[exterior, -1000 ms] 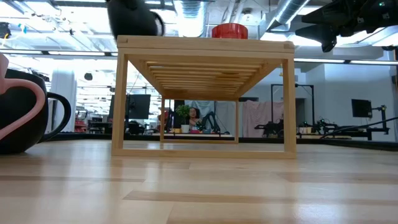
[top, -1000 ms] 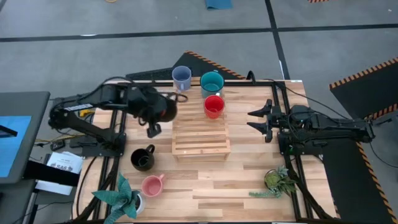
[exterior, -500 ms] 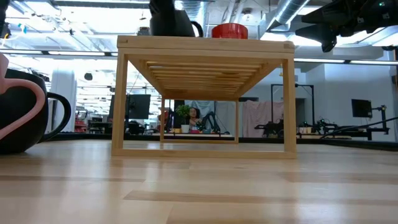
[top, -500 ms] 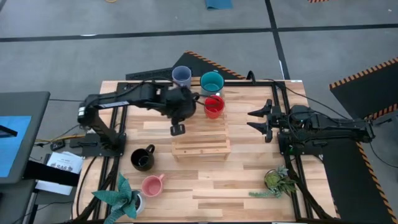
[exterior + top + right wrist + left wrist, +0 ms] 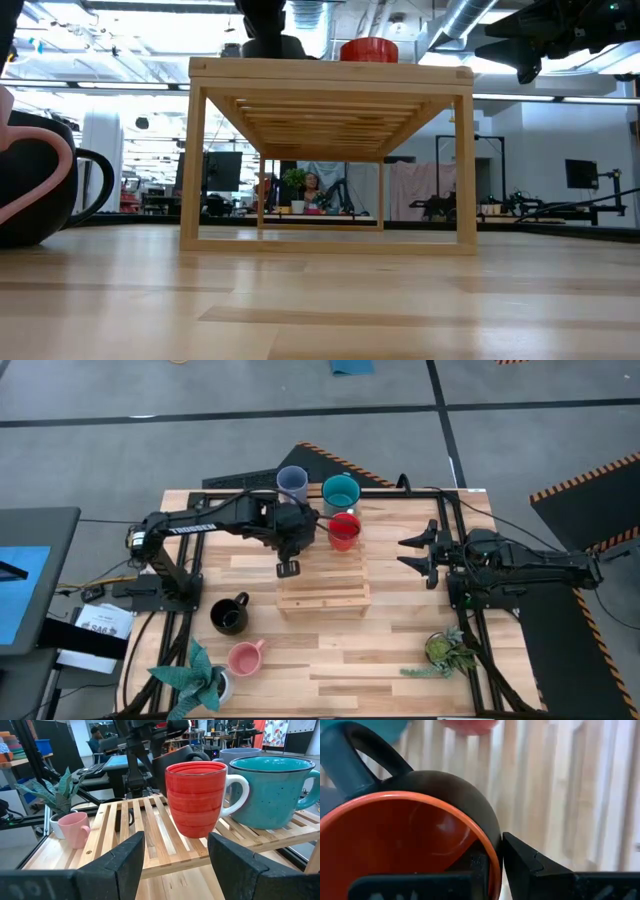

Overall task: Place coffee mugs
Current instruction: Put the orange mug on the shelf aligned with the light blue mug

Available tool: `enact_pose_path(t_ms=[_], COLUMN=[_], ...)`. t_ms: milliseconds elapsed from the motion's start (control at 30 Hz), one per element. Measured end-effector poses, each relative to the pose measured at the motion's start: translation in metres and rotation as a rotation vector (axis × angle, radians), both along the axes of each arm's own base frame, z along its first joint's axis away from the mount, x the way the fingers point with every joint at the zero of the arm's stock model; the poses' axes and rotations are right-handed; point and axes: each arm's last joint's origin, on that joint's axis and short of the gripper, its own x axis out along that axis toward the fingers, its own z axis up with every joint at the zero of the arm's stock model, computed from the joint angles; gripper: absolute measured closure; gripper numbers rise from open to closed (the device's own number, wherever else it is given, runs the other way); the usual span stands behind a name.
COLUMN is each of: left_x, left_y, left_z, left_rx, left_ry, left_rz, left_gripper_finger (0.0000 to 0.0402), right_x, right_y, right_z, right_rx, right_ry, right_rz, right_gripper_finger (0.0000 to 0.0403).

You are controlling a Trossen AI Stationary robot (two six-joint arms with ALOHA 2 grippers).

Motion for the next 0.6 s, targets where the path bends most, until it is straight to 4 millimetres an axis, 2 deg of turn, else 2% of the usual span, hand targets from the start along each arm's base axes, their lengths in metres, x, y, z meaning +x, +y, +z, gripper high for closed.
enact_pose_path(t_ms=[267, 600], left_x=[0.0032, 0.0045], left_y=[0.0024, 0.0027], left_z=[0.0018, 0.0024], left_rx=[0.078, 0.094], left_ry=[-0.023, -0.036], left_rz=[-0.007, -0.009], left_gripper_finger=[0.0336, 0.0282], right_x=[0.0001, 0.0000], right_y=[0.0000, 0.0000], right_z=[-0.0001, 0.0000], right_rx=[0.000, 0.000], right_ry=[0.001, 0.000], right_rz=[0.000, 0.000], right_gripper_finger=[0.0159, 0.0159])
